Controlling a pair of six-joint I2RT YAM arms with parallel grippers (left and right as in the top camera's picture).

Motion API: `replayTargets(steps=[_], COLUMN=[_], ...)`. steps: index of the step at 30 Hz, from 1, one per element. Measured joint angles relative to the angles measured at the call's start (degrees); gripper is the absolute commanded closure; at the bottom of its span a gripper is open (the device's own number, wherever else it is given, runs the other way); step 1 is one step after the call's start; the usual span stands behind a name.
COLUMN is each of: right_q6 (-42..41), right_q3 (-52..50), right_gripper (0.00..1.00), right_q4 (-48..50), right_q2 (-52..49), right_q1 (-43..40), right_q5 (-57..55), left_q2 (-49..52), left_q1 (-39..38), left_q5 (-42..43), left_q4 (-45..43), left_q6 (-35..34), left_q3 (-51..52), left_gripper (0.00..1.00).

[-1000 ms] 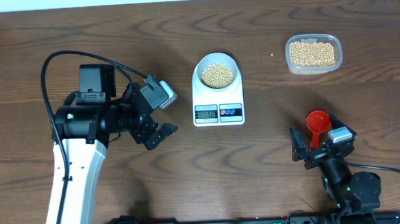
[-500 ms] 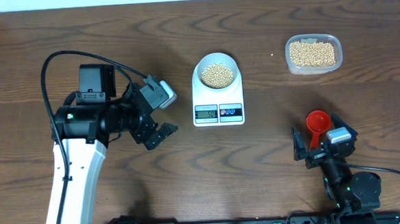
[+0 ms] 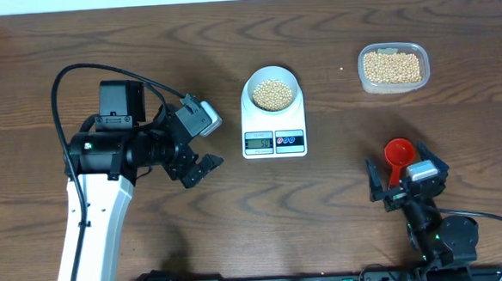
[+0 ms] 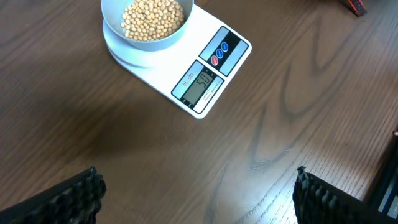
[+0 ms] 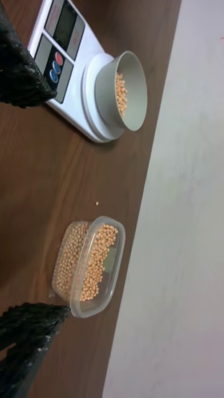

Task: Scoop item into bowl and weigh 50g on scale

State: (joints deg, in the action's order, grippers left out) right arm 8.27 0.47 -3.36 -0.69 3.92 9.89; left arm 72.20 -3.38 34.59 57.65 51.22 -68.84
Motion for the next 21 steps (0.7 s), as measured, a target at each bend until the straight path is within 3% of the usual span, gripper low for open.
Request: replayTargets(steps=[6, 21], right_q6=[-6.43, -6.32], right_q3=[-0.02, -0.02], right_gripper=[0.01, 0.01], right_q4=[-0.37, -0.44], right_q2=[0.00, 0.00], right_q1=[-0.09, -0.39], right_q5=[-9.64, -13.84], left_q2=[0.00, 0.00], left_q1=[0.00, 0.00], left_q5=[0.00, 0.00], left_q4=[0.00, 0.00], left_q6=[0.00, 0.00], left_q3=[0.00, 0.00], left_gripper=[0.01, 0.01])
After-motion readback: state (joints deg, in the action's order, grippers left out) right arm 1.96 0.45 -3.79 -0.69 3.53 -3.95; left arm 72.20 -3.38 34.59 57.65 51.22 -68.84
